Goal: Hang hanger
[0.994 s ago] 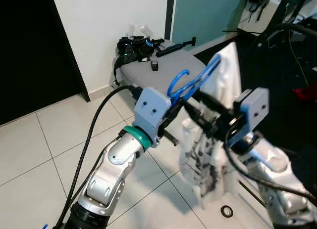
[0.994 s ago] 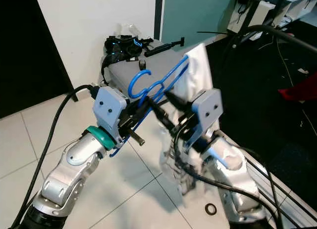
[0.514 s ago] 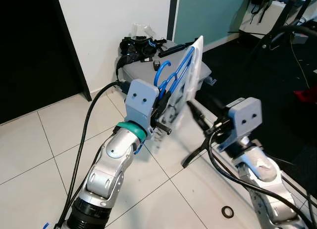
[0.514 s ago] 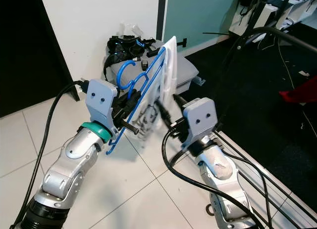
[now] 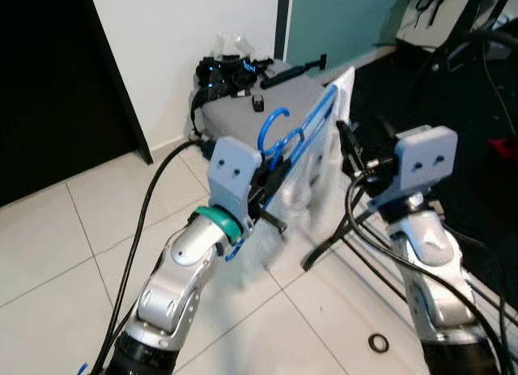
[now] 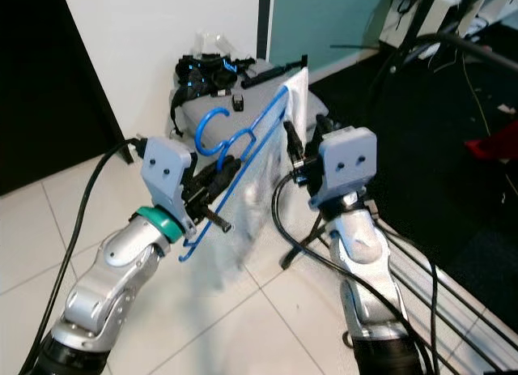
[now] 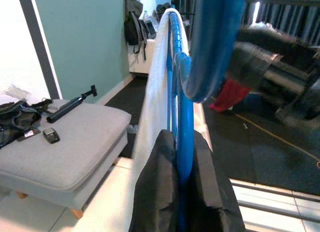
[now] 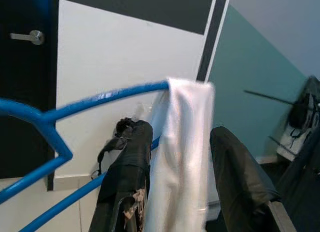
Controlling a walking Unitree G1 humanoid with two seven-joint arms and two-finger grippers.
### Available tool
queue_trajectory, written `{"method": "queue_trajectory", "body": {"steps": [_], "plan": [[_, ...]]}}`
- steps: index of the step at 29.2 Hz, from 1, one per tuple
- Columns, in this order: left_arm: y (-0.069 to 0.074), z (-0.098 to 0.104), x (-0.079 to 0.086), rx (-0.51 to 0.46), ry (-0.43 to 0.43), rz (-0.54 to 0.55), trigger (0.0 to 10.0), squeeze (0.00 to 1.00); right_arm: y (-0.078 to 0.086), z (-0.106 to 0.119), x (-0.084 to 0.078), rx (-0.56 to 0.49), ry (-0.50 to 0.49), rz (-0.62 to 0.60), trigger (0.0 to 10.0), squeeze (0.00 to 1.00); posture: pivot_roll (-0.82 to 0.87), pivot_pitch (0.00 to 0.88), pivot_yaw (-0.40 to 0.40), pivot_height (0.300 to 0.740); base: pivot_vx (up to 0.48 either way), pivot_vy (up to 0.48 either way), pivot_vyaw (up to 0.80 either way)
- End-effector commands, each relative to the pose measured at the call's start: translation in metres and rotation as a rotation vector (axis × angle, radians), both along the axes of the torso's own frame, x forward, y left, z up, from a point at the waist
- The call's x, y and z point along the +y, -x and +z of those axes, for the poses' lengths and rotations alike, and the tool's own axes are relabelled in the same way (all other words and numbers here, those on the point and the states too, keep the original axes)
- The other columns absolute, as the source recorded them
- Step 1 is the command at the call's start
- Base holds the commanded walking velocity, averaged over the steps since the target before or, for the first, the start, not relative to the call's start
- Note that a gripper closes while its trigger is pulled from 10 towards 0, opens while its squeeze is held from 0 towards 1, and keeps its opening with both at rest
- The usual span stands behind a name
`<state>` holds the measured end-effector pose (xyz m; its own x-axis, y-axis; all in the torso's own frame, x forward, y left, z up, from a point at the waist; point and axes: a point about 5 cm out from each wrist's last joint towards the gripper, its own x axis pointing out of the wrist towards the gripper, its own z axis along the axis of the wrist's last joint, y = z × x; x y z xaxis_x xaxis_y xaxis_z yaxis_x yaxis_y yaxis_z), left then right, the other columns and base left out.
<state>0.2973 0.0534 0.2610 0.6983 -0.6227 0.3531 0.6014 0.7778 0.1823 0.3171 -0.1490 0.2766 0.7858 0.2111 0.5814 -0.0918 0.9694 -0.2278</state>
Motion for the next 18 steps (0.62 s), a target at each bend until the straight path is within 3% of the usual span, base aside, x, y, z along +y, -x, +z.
{"method": "queue_trajectory", "body": {"steps": [1, 6, 7, 8, 9, 11, 12, 16, 17, 18], "plan": [[0.007, 0.013, -0.001, -0.056, 0.029, -0.03, 10.0, 0.0, -0.002, -0.004, -0.002, 0.005, -0.003, -0.019, 10.0, 0.0, -0.13, 0.23, 0.118, 0.74, 0.0, 0.0, 0.0], [0.012, 0.016, -0.002, -0.069, 0.03, -0.064, 10.0, 0.0, -0.01, 0.0, -0.005, 0.002, -0.021, -0.054, 10.0, 0.0, -0.12, 0.228, 0.117, 0.74, 0.0, 0.0, 0.0], [0.013, 0.017, -0.002, -0.071, 0.03, -0.071, 10.0, 0.0, -0.013, 0.001, -0.006, -0.002, -0.024, -0.054, 7.5, 0.0, -0.12, 0.227, 0.117, 0.74, 0.0, 0.0, 0.0], [0.013, 0.017, -0.002, -0.071, 0.03, -0.071, 10.0, 0.0, -0.013, 0.001, -0.006, -0.002, -0.024, -0.054, 7.5, 0.0, -0.12, 0.227, 0.117, 0.74, 0.0, 0.0, 0.0], [0.013, 0.018, -0.003, -0.074, 0.031, -0.076, 10.0, 0.0, -0.015, 0.003, -0.006, -0.005, -0.025, -0.054, 8.2, 0.0, -0.12, 0.227, 0.116, 0.74, 0.0, 0.0, 0.0], [0.013, 0.018, -0.003, -0.074, 0.031, -0.076, 10.0, 0.0, -0.015, 0.003, -0.006, -0.005, -0.025, -0.054, 8.2, 0.0, -0.12, 0.227, 0.116, 0.74, 0.0, 0.0, 0.0], [0.015, 0.019, -0.004, -0.076, 0.035, -0.084, 10.0, 0.0, -0.017, 0.004, -0.006, -0.01, -0.026, -0.052, 10.0, 0.0, -0.11, 0.226, 0.116, 0.74, 0.0, 0.0, 0.0], [0.015, 0.021, -0.005, -0.079, 0.036, -0.089, 10.0, 0.0, -0.019, 0.006, -0.006, -0.018, -0.026, -0.05, 10.0, 0.0, -0.11, 0.225, 0.117, 0.74, 0.0, 0.0, 0.0], [0.016, 0.021, -0.005, -0.08, 0.037, -0.093, 10.0, 0.0, -0.02, 0.008, -0.006, -0.024, -0.028, -0.049, 4.0, 0.0, -0.11, 0.224, 0.116, 0.74, 0.0, 0.0, 0.0], [0.016, 0.021, -0.005, -0.08, 0.037, -0.093, 10.0, 0.0, -0.02, 0.008, -0.006, -0.024, -0.028, -0.049, 4.0, 0.0, -0.11, 0.224, 0.116, 0.74, 0.0, 0.0, 0.0]]}}
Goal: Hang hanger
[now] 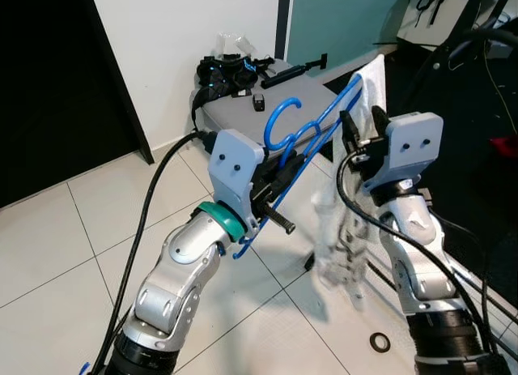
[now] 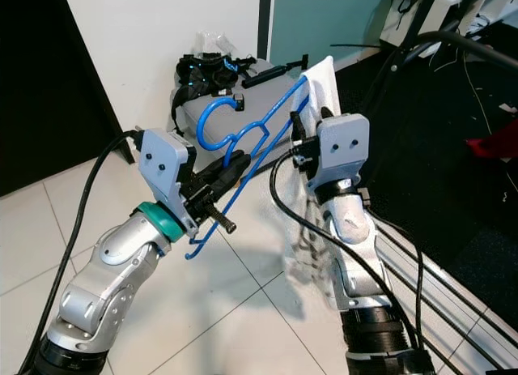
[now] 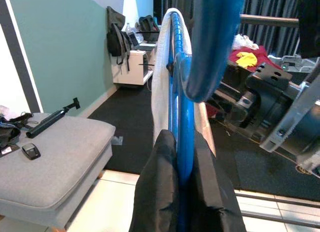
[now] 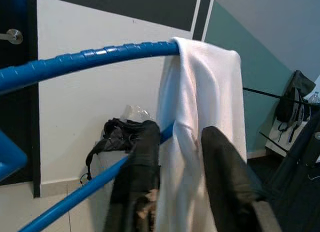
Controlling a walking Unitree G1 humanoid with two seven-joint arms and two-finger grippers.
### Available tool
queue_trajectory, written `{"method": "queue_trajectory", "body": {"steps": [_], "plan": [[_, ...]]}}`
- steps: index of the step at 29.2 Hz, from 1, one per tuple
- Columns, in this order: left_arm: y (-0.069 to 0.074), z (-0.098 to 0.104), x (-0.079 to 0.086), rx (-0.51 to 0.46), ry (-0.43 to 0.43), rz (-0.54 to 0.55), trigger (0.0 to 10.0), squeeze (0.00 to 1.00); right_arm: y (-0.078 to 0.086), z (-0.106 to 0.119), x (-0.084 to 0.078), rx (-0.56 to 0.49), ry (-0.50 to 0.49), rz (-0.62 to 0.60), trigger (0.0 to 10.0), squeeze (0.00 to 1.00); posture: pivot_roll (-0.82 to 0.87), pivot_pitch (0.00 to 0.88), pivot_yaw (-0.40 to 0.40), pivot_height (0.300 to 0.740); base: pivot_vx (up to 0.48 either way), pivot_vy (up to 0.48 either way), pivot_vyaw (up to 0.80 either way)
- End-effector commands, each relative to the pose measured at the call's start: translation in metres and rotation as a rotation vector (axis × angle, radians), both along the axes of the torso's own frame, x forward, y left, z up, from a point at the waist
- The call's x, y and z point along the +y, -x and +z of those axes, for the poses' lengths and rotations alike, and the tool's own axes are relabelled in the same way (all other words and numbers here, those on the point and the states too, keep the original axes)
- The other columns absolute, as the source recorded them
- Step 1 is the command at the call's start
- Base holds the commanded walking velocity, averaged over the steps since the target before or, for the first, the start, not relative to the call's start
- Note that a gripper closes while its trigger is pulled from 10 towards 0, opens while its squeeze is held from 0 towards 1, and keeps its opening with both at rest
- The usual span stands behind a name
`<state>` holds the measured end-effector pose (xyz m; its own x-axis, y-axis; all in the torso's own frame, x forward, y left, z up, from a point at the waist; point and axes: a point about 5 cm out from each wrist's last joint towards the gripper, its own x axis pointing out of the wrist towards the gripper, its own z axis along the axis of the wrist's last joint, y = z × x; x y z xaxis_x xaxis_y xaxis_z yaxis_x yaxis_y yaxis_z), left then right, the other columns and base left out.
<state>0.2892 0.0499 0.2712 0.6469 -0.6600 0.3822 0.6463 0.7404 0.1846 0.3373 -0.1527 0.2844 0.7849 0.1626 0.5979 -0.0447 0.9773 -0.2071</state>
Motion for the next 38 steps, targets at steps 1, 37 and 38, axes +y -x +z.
{"method": "queue_trajectory", "body": {"steps": [1, 37, 38], "plan": [[0.008, 0.011, -0.002, -0.053, 0.019, -0.029, 10.0, 0.0, -0.002, 0.004, -0.002, -0.023, -0.008, -0.008, 0.0, 0.0, -0.11, 0.223, 0.116, 0.74, 0.0, 0.0, 0.0], [0.018, -0.026, -0.002, -0.049, -0.273, -0.198, 10.0, 0.0, 0.004, 0.05, 0.033, -0.048, 0.445, 0.393, 0.0, 0.0, -0.13, 0.211, 0.112, 0.74, 0.0, 0.0, 0.0], [0.018, -0.026, -0.002, -0.049, -0.273, -0.198, 10.0, 0.0, 0.004, 0.05, 0.033, -0.048, 0.445, 0.393, 0.0, 0.0, -0.13, 0.211, 0.112, 0.74, 0.0, 0.0, 0.0]]}}
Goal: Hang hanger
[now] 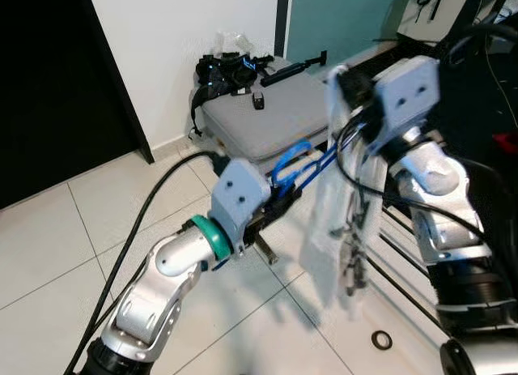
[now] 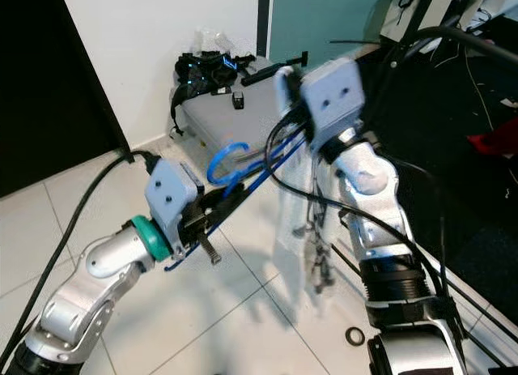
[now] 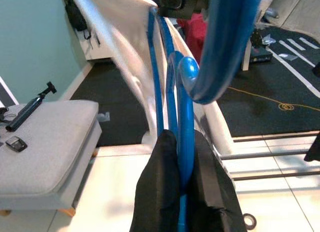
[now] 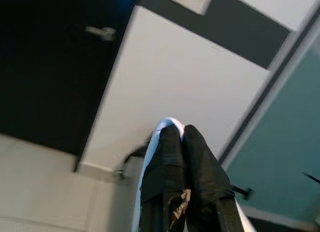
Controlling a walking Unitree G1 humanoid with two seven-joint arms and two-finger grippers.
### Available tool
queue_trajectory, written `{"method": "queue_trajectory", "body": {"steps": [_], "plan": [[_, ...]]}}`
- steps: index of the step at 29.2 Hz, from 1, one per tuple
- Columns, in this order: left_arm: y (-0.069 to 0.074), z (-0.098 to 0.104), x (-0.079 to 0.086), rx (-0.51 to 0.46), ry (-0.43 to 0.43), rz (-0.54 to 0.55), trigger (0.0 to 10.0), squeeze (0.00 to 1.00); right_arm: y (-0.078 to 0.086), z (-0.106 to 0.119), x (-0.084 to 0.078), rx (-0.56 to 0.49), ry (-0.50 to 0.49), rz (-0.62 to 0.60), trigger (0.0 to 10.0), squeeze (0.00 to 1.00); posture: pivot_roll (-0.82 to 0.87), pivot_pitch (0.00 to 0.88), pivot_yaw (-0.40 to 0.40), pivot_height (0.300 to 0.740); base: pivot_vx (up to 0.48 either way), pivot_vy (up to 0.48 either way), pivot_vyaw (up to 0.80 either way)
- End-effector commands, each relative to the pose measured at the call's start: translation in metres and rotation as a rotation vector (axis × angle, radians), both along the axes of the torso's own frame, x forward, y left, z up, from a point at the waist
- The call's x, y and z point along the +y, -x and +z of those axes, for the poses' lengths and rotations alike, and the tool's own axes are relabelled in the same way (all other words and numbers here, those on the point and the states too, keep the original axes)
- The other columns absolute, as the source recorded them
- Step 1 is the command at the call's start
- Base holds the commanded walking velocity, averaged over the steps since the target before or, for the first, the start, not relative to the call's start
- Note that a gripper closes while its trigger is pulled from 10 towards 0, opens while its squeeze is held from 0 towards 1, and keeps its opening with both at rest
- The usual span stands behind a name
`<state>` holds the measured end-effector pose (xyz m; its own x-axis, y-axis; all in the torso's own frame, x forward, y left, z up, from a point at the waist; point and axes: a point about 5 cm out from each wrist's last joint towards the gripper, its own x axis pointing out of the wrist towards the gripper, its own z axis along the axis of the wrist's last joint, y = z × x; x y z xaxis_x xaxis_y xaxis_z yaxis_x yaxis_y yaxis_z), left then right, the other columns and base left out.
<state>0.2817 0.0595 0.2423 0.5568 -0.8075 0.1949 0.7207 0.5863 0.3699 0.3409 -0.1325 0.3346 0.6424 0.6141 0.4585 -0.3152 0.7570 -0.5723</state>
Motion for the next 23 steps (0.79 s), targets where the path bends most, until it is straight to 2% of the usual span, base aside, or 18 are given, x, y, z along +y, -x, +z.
{"method": "queue_trajectory", "body": {"steps": [1, 2, 5, 8, 11, 15, 16, 17, 18, 20, 21, 22, 23], "plan": [[0.01, 0.003, -0.011, -0.026, -0.008, -0.085, 10.0, 0.0, 0.007, -0.001, 0.013, -0.009, 0.039, 0.076, 0.0, 0.0, -0.13, 0.211, 0.112, 0.74, 0.0, 0.0, 0.0], [0.01, 0.006, -0.013, -0.033, 0.008, -0.078, 10.0, 0.0, 0.013, -0.01, 0.02, 0.024, 0.088, 0.131, 0.0, 0.0, -0.13, 0.21, 0.111, 0.74, 0.0, 0.0, 0.0], [0.006, 0.009, -0.011, -0.035, 0.033, -0.05, 10.0, 0.0, 0.021, -0.023, 0.024, 0.066, 0.124, 0.177, 0.0, 0.0, -0.13, 0.208, 0.107, 0.74, 0.0, 0.0, 0.0], [0.004, 0.009, -0.01, -0.035, 0.04, -0.038, 10.0, 0.0, 0.024, -0.027, 0.025, 0.09, 0.129, 0.202, 0.0, 0.0, -0.13, 0.207, 0.108, 0.74, 0.0, 0.0, 0.0], [0.001, 0.008, -0.008, -0.035, 0.044, -0.008, 10.0, 0.0, 0.038, -0.035, 0.027, 0.138, 0.142, 0.289, 0.0, 0.0, -0.13, 0.204, 0.109, 0.74, 0.0, 0.0, 0.0], [0.0, 0.007, -0.007, -0.036, 0.043, -0.001, 10.0, 0.0, 0.04, -0.035, 0.026, 0.141, 0.147, 0.287, 0.0, 0.0, -0.13, 0.203, 0.109, 0.74, 0.0, 0.0, 0.0], [0.0, 0.007, -0.007, -0.035, 0.044, 0.007, 10.0, 0.0, 0.039, -0.034, 0.02, 0.138, 0.135, 0.246, 0.0, 0.0, -0.13, 0.201, 0.109, 0.74, 0.0, 0.0, 0.0], [0.0, 0.005, -0.006, -0.029, 0.041, 0.008, 10.0, 0.0, 0.031, -0.029, 0.003, 0.115, 0.09, 0.116, 0.0, 0.0, -0.13, 0.2, 0.109, 0.74, 0.0, 0.0, 0.0], [0.0, 0.005, -0.006, -0.029, 0.041, 0.008, 10.0, 0.0, 0.031, -0.029, 0.003, 0.115, 0.09, 0.116, 0.0, 0.0, -0.13, 0.2, 0.109, 0.74, 0.0, 0.0, 0.0], [0.003, 0.001, -0.006, -0.014, 0.032, 0.003, 10.0, 0.0, 0.018, -0.015, -0.03, 0.055, 0.001, -0.13, 0.0, 0.0, -0.14, 0.198, 0.115, 0.74, 0.0, 0.0, 0.0], [0.003, 0.001, -0.006, -0.014, 0.032, 0.003, 10.0, 0.0, 0.018, -0.015, -0.03, 0.055, 0.001, -0.13, 0.0, 0.0, -0.14, 0.198, 0.115, 0.74, 0.0, 0.0, 0.0], [0.005, -0.003, -0.006, -0.003, 0.024, -0.007, 10.0, 0.0, 0.014, -0.004, -0.049, 0.013, -0.062, -0.25, 0.0, 0.0, -0.14, 0.197, 0.117, 0.74, 0.0, 0.0, 0.0], [0.005, -0.003, -0.006, -0.003, 0.024, -0.007, 10.0, 0.0, 0.014, -0.004, -0.049, 0.013, -0.062, -0.25, 0.0, 0.0, -0.14, 0.197, 0.117, 0.74, 0.0, 0.0, 0.0]]}}
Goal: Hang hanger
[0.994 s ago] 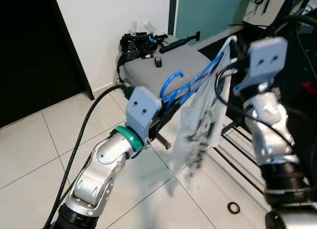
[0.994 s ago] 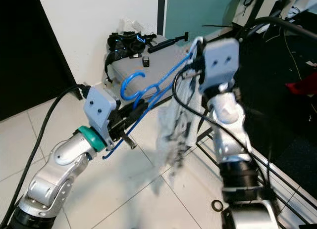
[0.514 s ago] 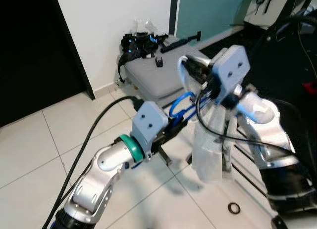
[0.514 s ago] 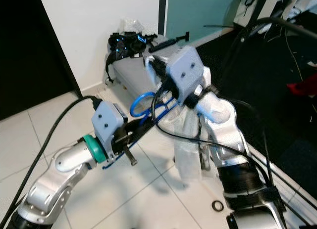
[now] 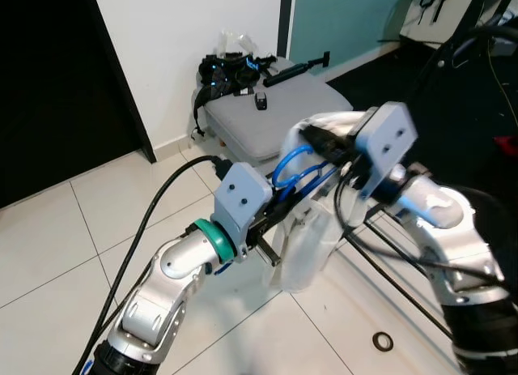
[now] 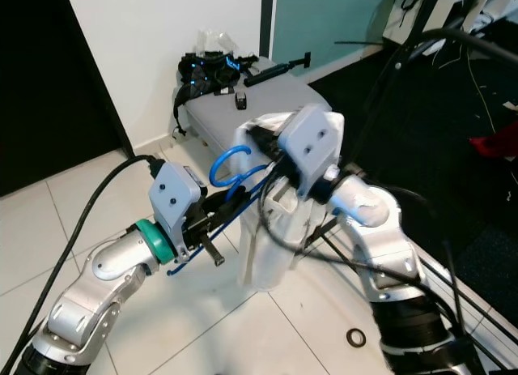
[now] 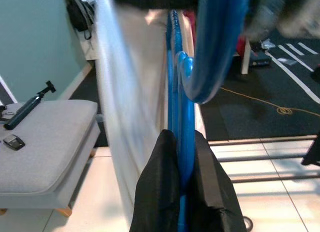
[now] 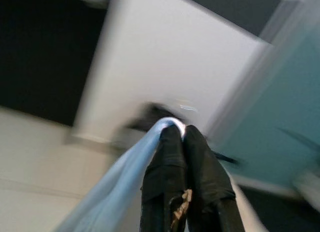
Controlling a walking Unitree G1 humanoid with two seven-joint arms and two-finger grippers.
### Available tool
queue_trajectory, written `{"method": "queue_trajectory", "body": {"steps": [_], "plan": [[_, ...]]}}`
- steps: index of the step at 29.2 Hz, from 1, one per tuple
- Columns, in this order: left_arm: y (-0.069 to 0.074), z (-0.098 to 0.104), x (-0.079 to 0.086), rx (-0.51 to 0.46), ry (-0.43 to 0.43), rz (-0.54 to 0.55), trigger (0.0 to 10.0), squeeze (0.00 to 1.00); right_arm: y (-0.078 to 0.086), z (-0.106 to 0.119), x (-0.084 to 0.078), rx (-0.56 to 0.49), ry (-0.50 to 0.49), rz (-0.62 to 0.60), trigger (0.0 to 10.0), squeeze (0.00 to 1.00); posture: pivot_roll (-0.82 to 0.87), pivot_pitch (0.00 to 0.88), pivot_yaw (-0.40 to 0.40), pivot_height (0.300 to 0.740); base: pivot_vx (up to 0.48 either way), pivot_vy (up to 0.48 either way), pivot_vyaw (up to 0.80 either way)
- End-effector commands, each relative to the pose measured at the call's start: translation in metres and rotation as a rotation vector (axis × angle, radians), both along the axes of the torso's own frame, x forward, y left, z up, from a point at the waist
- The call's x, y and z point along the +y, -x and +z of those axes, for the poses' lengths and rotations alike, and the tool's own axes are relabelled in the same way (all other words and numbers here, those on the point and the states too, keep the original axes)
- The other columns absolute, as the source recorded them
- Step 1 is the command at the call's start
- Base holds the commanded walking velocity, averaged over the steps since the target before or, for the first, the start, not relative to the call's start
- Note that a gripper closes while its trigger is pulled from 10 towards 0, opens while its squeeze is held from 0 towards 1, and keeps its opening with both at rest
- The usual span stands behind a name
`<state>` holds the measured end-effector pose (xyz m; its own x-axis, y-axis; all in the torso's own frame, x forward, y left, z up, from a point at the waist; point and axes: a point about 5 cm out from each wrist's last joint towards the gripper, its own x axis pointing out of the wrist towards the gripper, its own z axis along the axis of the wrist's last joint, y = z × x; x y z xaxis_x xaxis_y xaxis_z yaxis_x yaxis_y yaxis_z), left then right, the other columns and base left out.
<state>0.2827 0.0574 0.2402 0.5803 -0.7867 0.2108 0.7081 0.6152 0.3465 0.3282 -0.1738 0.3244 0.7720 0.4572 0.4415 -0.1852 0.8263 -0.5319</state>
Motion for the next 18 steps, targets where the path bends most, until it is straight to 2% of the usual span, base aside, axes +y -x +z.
{"method": "queue_trajectory", "body": {"steps": [1, 2, 4, 5, 7, 8, 9, 10, 11, 13, 14, 17, 18], "plan": [[0.006, -0.001, -0.004, -0.013, -0.003, -0.033, 10.0, 0.0, 0.001, 0.006, -0.008, -0.039, -0.021, -0.053, 0.0, 0.0, -0.14, 0.197, 0.117, 0.74, 0.0, 0.0, 0.0], [0.009, -0.004, -0.004, -0.005, -0.013, -0.045, 10.0, 0.0, 0.001, 0.018, -0.022, -0.092, -0.054, -0.134, 0.0, 0.0, -0.14, 0.196, 0.12, 0.74, 0.0, 0.0, 0.0], [0.009, -0.004, -0.004, -0.005, -0.013, -0.045, 10.0, 0.0, 0.001, 0.018, -0.022, -0.092, -0.054, -0.134, 0.0, 0.0, -0.14, 0.196, 0.12, 0.74, 0.0, 0.0, 0.0], [0.01, -0.006, -0.004, 0.002, -0.019, -0.051, 10.0, 0.0, 0.003, 0.026, -0.031, -0.121, -0.078, -0.17, 0.0, 0.0, -0.14, 0.196, 0.12, 0.74, 0.0, 0.0, 0.0], [0.011, -0.008, -0.004, 0.004, -0.02, -0.049, 10.0, 0.0, 0.005, 0.03, -0.032, -0.128, -0.078, -0.159, 0.0, 0.0, -0.14, 0.196, 0.12, 0.74, 0.0, 0.0, 0.0], [0.009, -0.006, -0.004, 0.002, -0.011, -0.042, 10.0, 0.0, 0.009, 0.022, -0.014, -0.082, -0.056, -0.042, 0.0, 0.0, -0.14, 0.198, 0.112, 0.74, 0.0, 0.0, 0.0], [0.009, -0.006, -0.004, 0.002, -0.011, -0.042, 10.0, 0.0, 0.009, 0.022, -0.014, -0.082, -0.056, -0.042, 0.0, 0.0, -0.14, 0.198, 0.112, 0.74, 0.0, 0.0, 0.0], [0.007, -0.005, -0.005, 0.001, -0.004, -0.036, 10.0, 0.0, 0.013, 0.015, 0.001, -0.044, -0.042, 0.049, 0.0, 0.0, -0.14, 0.198, 0.112, 0.74, 0.0, 0.0, 0.0], [0.007, -0.005, -0.005, 0.001, -0.004, -0.036, 10.0, 0.0, 0.013, 0.015, 0.001, -0.044, -0.042, 0.049, 0.0, 0.0, -0.14, 0.198, 0.112, 0.74, 0.0, 0.0, 0.0], [0.007, -0.001, -0.011, -0.001, 0.014, -0.057, 10.0, 0.0, 0.02, -0.008, 0.043, 0.051, -0.011, 0.258, 0.0, 0.0, -0.14, 0.202, 0.114, 0.74, 0.0, 0.0, 0.0], [0.007, -0.001, -0.011, -0.001, 0.014, -0.057, 10.0, 0.0, 0.02, -0.008, 0.043, 0.051, -0.011, 0.258, 0.0, 0.0, -0.14, 0.202, 0.114, 0.74, 0.0, 0.0, 0.0], [0.01, 0.001, -0.018, 0.001, 0.021, -0.106, 10.0, 0.0, 0.029, -0.026, 0.088, 0.115, -0.002, 0.442, 0.0, 0.0, -0.14, 0.205, 0.117, 0.74, 0.0, 0.0, 0.0], [0.01, 0.001, -0.018, 0.001, 0.021, -0.106, 10.0, 0.0, 0.029, -0.026, 0.088, 0.115, -0.002, 0.442, 0.0, 0.0, -0.14, 0.205, 0.117, 0.74, 0.0, 0.0, 0.0]]}}
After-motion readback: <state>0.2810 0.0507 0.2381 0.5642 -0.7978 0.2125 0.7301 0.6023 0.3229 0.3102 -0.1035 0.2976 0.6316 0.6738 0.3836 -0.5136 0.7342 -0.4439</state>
